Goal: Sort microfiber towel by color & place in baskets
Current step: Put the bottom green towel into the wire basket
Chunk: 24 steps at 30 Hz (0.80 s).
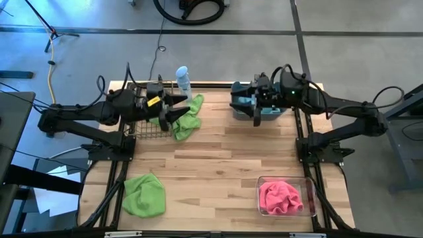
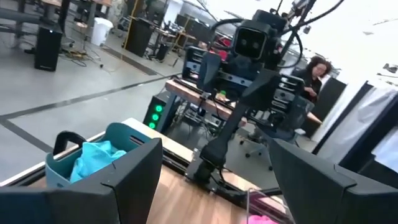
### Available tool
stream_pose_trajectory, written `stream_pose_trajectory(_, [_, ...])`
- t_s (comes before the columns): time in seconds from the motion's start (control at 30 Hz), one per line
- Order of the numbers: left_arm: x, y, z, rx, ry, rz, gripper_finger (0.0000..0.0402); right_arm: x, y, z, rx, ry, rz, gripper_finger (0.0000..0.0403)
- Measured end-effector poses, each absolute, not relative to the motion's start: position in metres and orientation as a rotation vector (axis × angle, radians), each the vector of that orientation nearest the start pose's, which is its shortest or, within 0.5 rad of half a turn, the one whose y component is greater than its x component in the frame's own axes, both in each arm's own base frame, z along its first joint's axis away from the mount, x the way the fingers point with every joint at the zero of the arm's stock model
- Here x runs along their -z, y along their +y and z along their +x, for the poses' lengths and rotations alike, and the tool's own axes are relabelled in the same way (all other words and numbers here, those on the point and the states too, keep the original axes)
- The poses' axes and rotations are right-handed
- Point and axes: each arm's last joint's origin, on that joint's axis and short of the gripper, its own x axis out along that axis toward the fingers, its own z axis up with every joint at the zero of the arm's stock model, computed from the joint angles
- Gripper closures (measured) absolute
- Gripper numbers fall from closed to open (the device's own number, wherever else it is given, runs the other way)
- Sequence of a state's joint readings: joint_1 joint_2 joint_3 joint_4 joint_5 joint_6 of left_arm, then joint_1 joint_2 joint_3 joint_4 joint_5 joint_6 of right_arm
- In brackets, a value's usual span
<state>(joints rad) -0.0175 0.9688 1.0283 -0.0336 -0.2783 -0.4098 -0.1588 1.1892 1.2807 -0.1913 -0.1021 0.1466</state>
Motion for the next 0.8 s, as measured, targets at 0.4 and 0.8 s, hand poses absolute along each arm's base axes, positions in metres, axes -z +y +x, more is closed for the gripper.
stream_pose_trajectory(0.4, [-0.395, -0.011, 0.208, -0.079, -0.019, -0.523, 0.0117, -0.419, -0.038, 0.253, 0.065, 0.116, 0.197, 0.0183])
stream_pose_trajectory(0.8, [-0.379, -0.053, 0.197, -0.067, 0.507, -0.682, 0.0117, -0.418, -0.039, 0.253, 0.111, 0.127, 0.198, 0.0182])
